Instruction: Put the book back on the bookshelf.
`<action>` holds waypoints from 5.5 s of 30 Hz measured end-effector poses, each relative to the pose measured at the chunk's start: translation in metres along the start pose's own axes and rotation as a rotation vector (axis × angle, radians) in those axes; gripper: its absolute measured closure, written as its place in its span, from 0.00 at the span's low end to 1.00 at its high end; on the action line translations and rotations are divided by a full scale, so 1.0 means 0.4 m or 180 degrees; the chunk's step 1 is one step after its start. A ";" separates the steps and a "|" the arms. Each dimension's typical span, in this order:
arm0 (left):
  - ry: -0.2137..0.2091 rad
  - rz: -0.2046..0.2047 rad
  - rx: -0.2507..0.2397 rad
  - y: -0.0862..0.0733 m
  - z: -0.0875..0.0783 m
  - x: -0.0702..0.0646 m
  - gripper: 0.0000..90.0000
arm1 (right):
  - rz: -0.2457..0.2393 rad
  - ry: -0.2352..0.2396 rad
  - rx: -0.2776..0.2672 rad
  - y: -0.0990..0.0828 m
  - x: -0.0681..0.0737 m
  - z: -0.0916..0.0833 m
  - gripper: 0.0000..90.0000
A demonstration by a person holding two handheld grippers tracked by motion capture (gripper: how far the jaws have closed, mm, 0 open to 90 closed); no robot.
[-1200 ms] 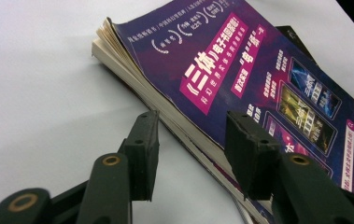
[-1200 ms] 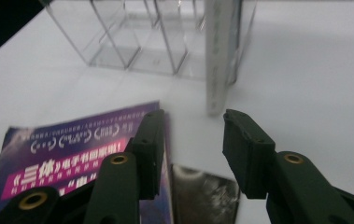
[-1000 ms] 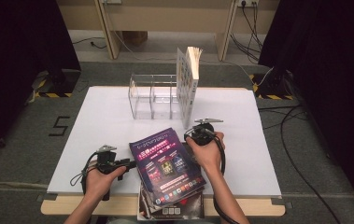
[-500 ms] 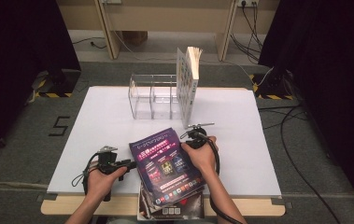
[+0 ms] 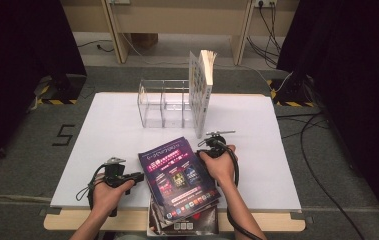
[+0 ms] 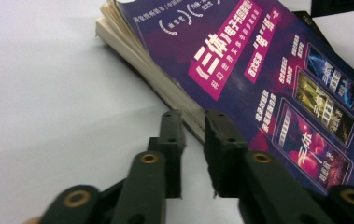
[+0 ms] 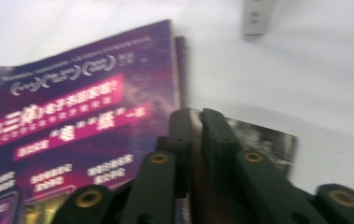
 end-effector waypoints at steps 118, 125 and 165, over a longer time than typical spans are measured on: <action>0.0235 0.0210 0.0129 0.075 0.034 -0.027 0.88 | 0.0187 0.0017 0.0140 0.052 -0.004 0.062 0.59; 0.0179 0.0244 0.0176 0.071 0.029 -0.028 0.85 | 0.0212 0.0072 0.0108 0.048 -0.006 0.067 0.58; 0.0250 0.0329 0.0320 0.053 0.025 -0.047 0.81 | 0.0289 0.0196 0.0026 0.034 -0.005 0.026 0.69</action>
Point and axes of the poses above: each handheld gripper's, and its own axes: z roughly forward along the jaws, y roughly out of its top, x roughly to its left, the point moved 2 cm from there along z, roughly forward along the jaws, and after that the axes turned 7 degrees about x, right-handed, at the moved point
